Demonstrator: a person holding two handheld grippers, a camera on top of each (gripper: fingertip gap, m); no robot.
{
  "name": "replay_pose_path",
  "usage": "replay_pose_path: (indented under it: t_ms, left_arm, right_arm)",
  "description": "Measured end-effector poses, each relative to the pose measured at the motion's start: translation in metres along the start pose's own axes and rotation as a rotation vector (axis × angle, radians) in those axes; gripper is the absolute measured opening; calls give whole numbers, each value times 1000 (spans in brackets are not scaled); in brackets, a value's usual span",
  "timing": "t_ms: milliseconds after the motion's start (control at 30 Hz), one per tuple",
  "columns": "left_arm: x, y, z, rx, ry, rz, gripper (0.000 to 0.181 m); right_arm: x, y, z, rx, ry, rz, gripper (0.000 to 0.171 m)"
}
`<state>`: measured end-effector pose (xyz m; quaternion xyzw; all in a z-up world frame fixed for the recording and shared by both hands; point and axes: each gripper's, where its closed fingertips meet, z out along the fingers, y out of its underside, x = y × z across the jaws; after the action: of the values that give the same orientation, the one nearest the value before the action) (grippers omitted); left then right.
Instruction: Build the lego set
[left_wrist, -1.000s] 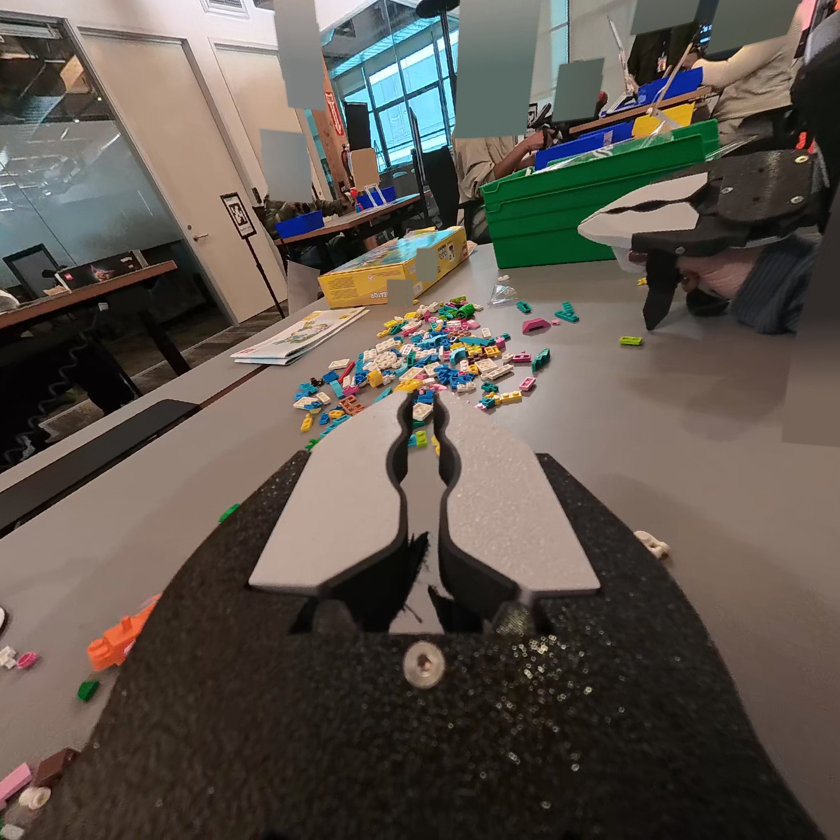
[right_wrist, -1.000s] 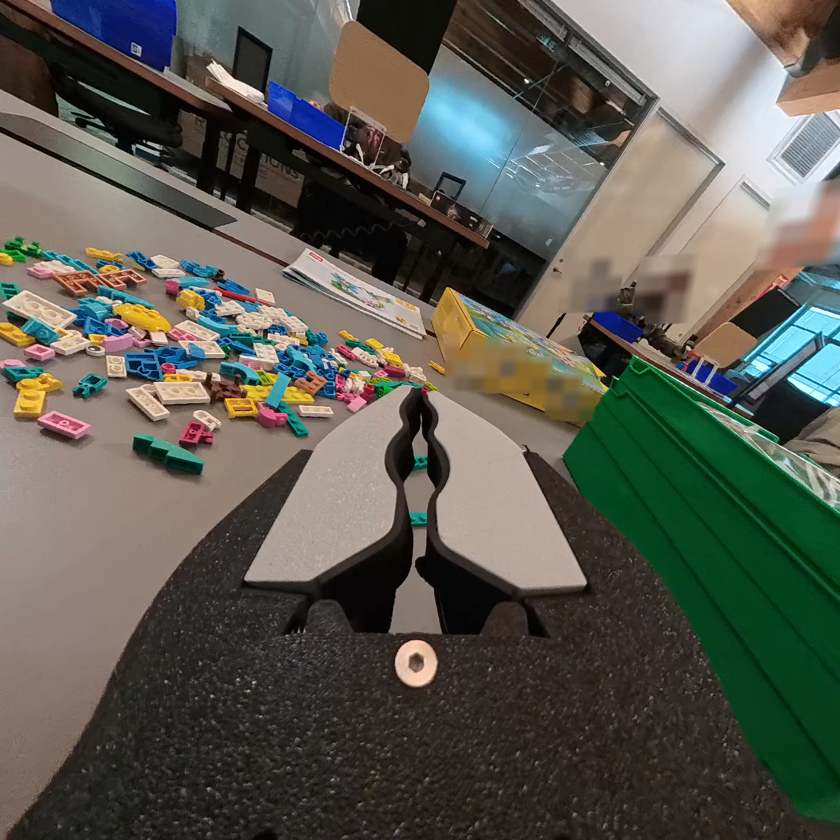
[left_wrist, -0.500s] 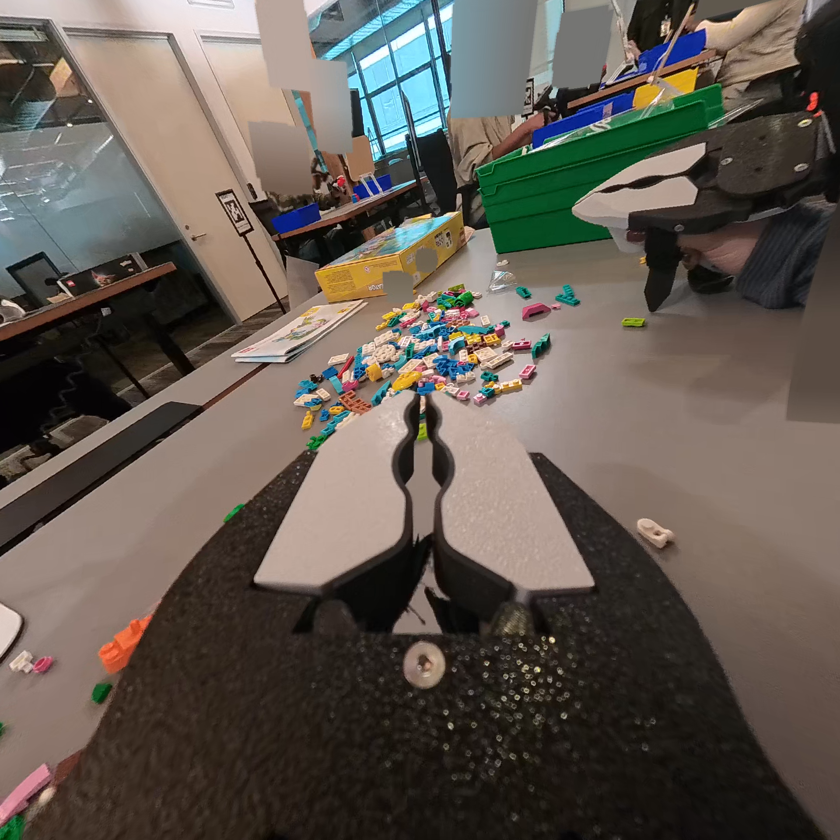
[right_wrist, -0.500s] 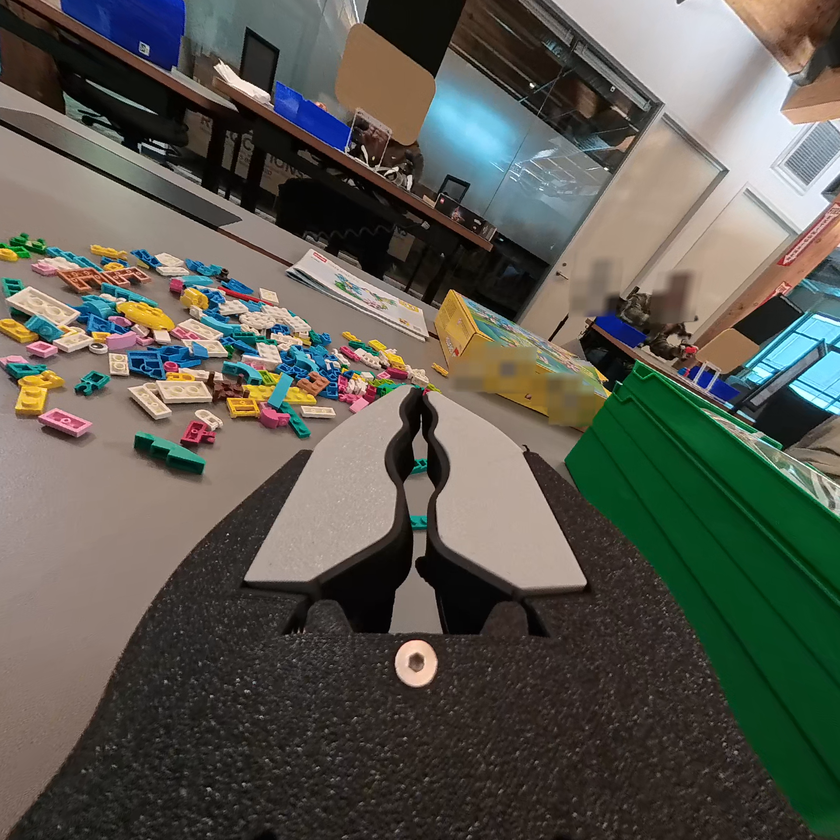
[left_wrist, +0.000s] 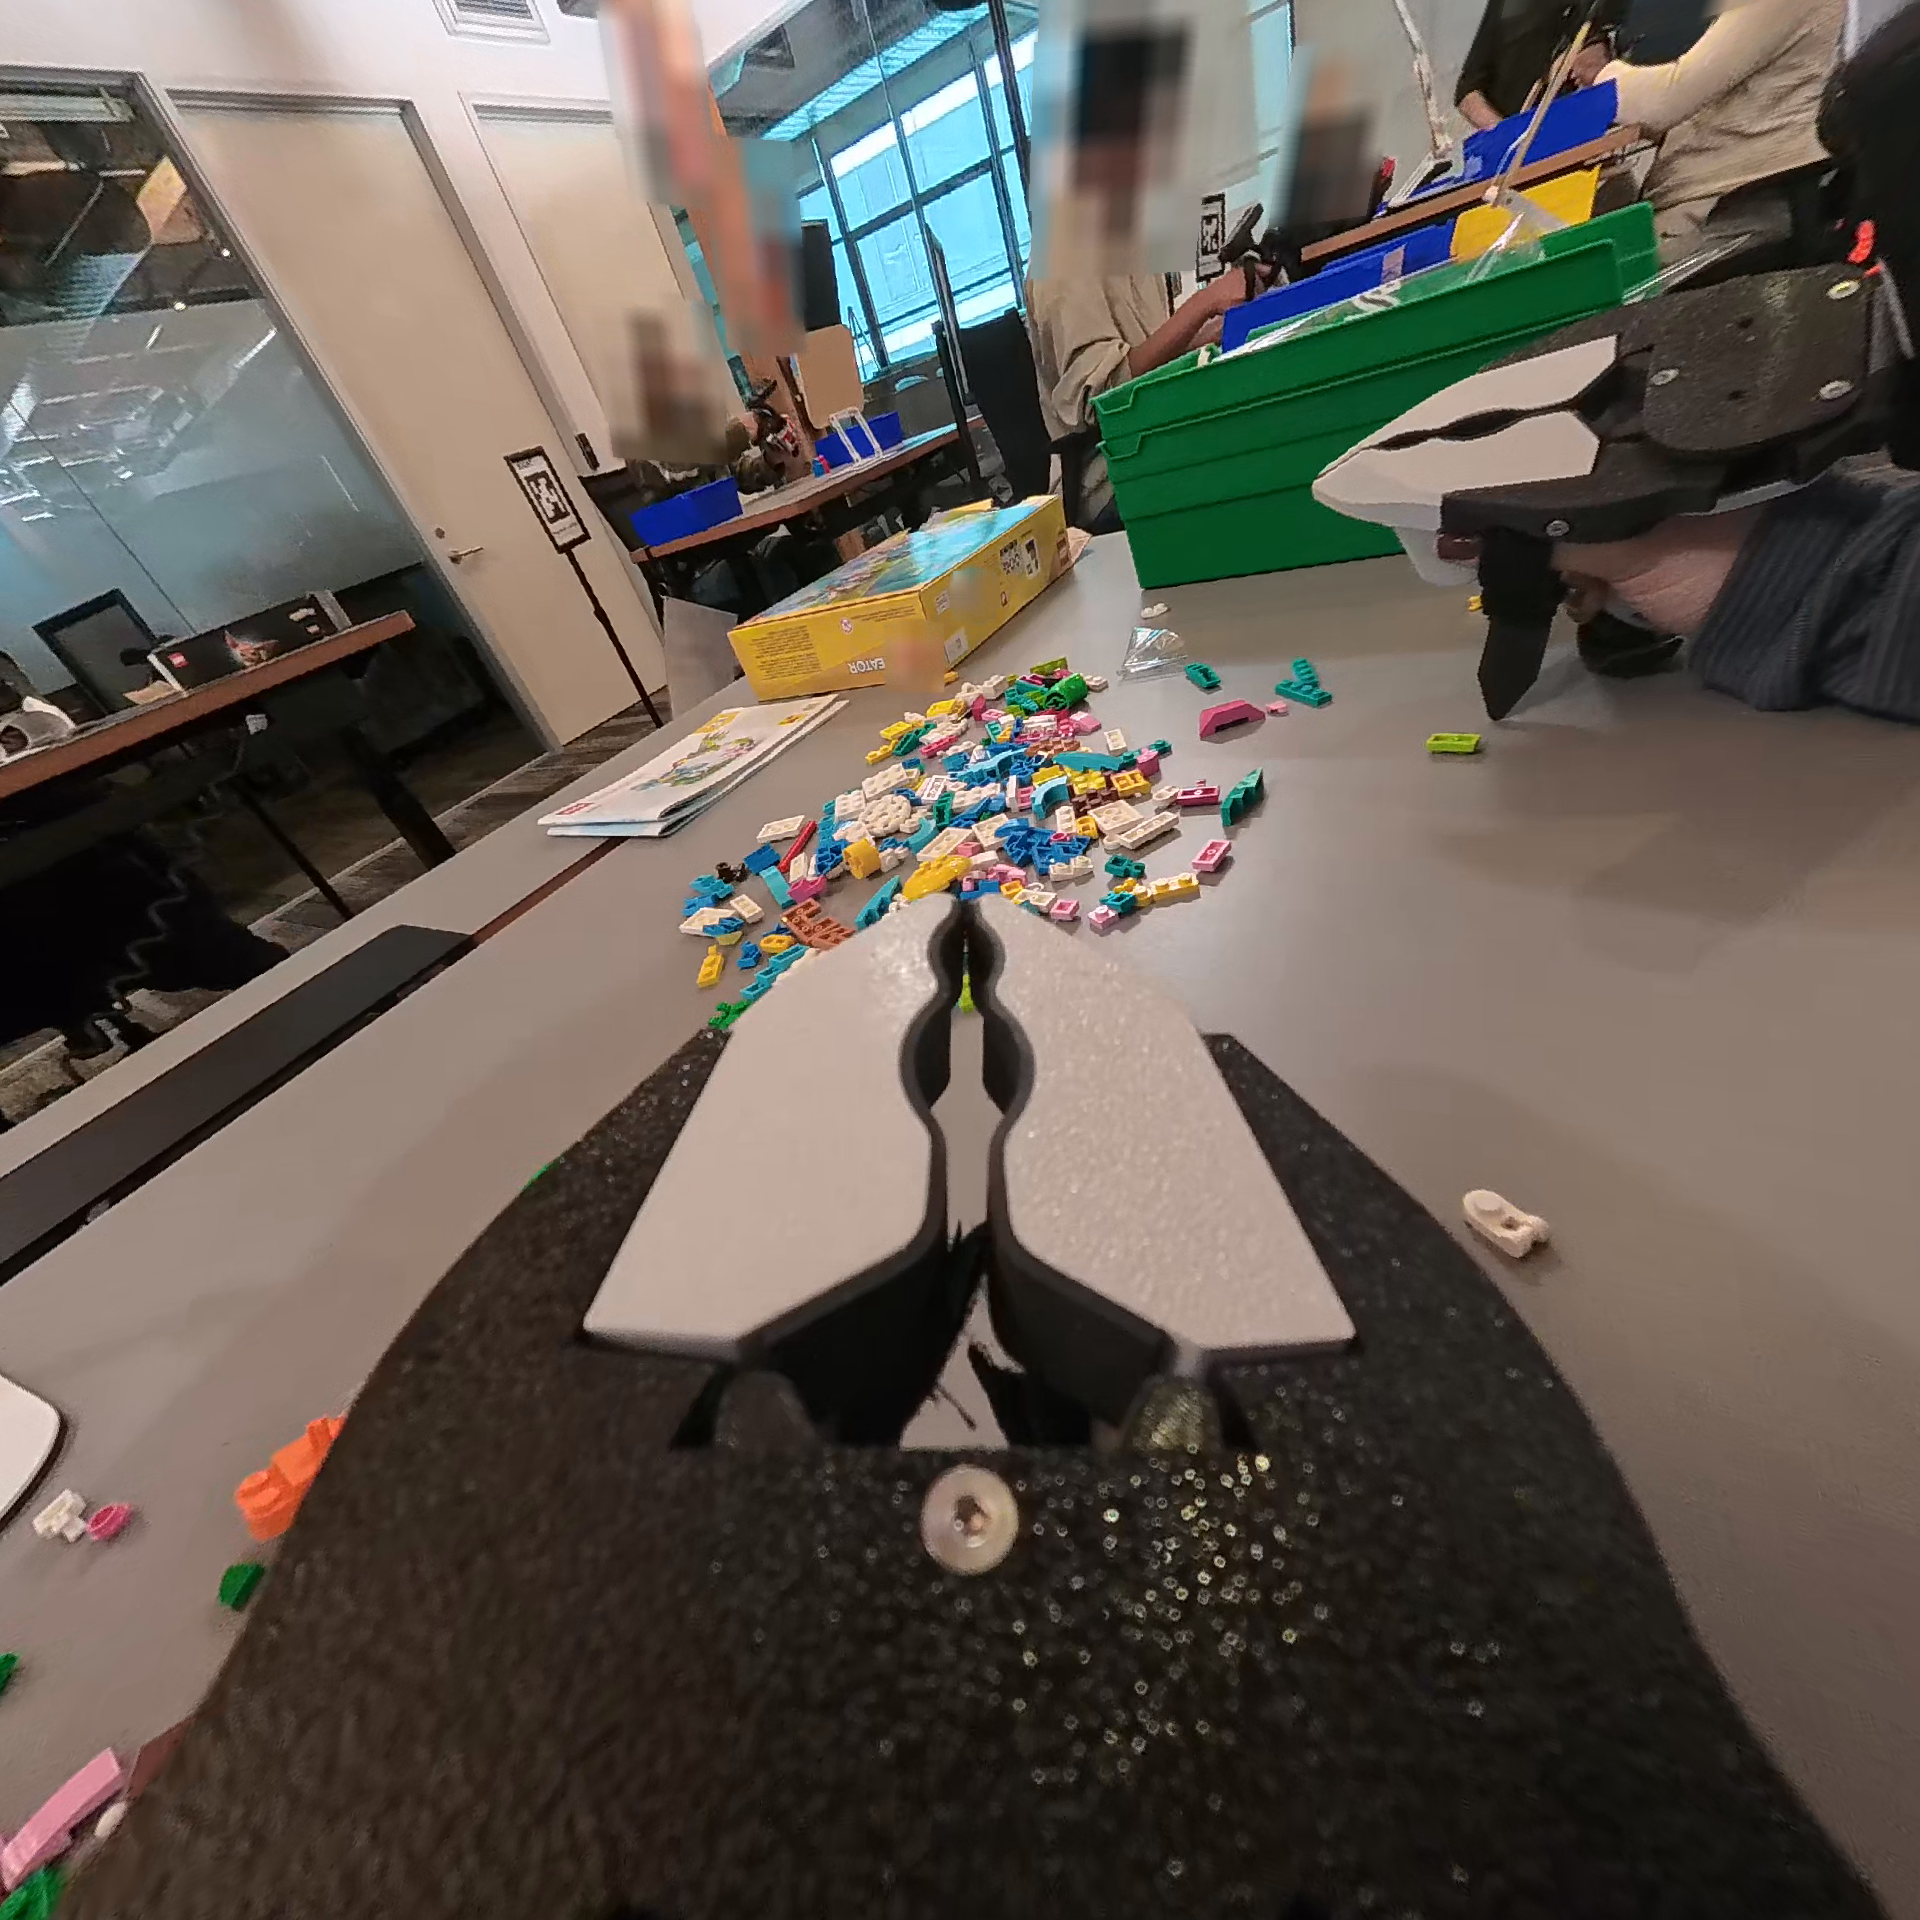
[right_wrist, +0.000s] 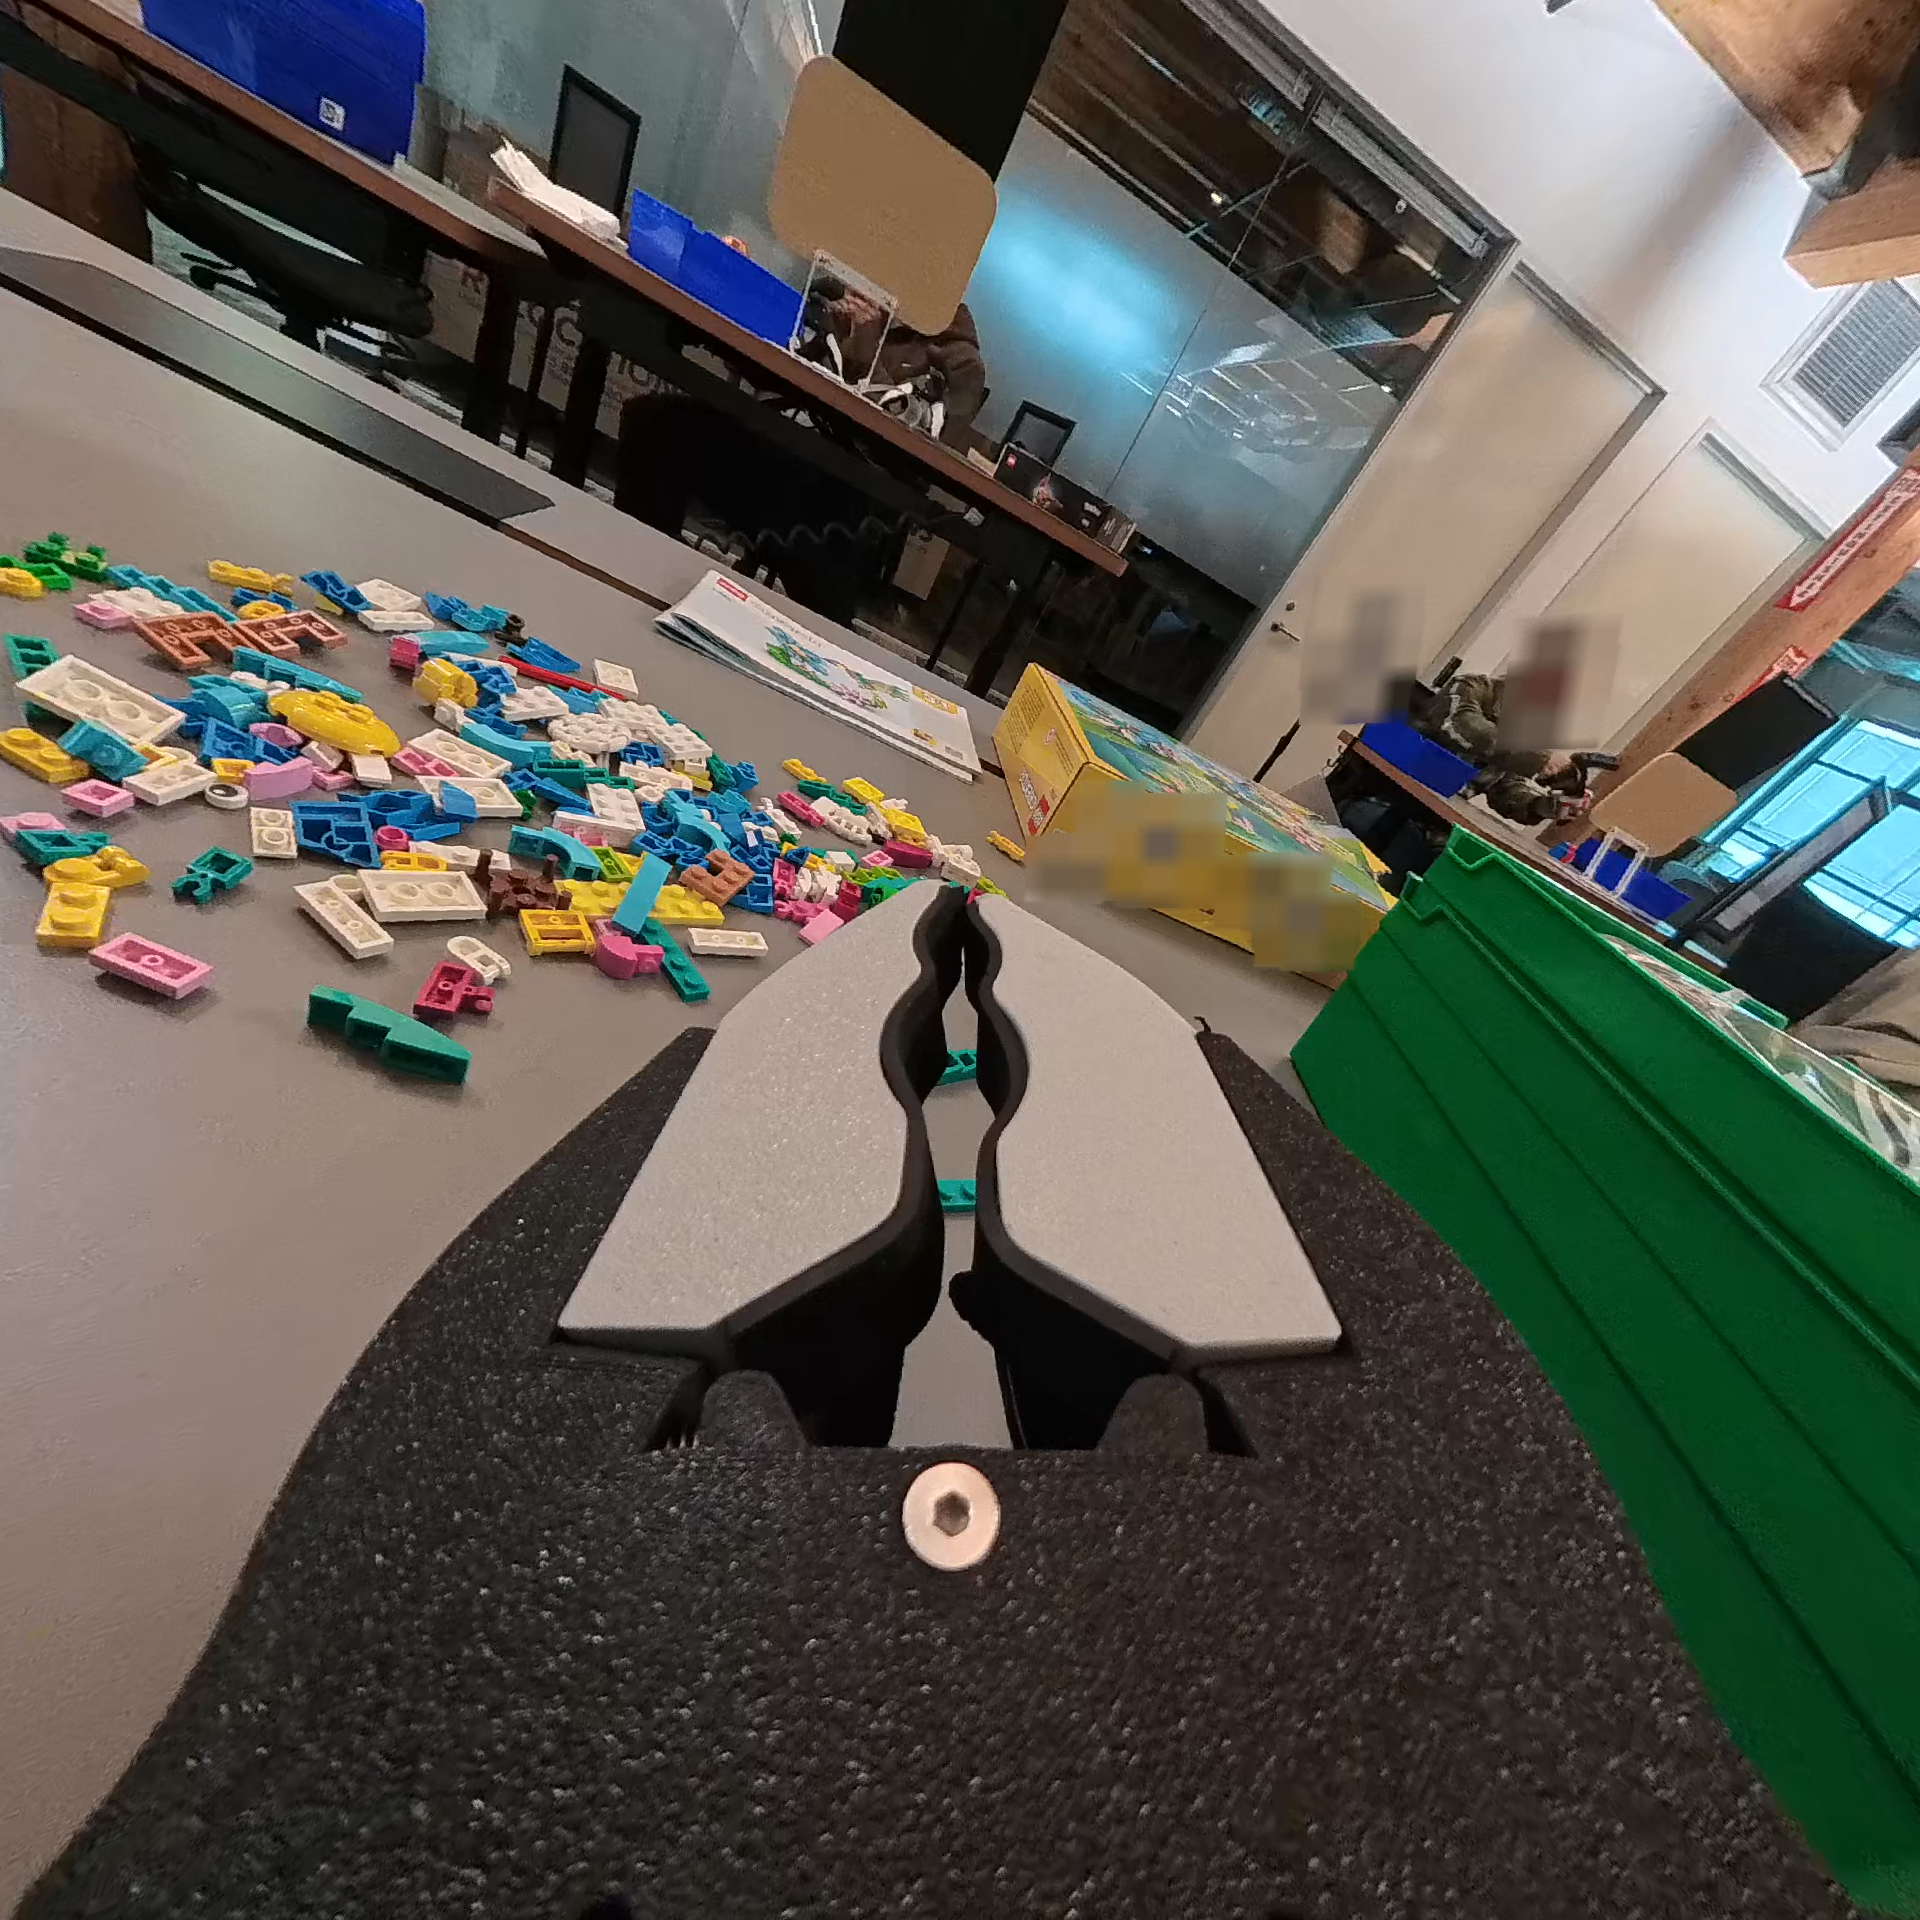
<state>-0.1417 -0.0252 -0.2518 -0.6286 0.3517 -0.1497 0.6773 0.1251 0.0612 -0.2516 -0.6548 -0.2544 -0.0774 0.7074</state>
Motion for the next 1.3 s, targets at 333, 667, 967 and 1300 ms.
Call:
replay_pose_path:
  t_ms: [333,667,967,1300]
  left_arm:
    - [12,-15,-1,70,-2,122,0]
    - [16,-18,1,97,16,164,0]
    - [22,-16,3,103,60,169,0]
    - [13,-15,3,110,54,89,0]
  right_arm:
    - [-88,-51,21,88,-329,8,1]
    - [-284,-176,41,150,-1243,-119,1]
    - [-424,-205,53,92,-1619,-618,3]
    - [-491,-191,68,36,-1778,-901,1]
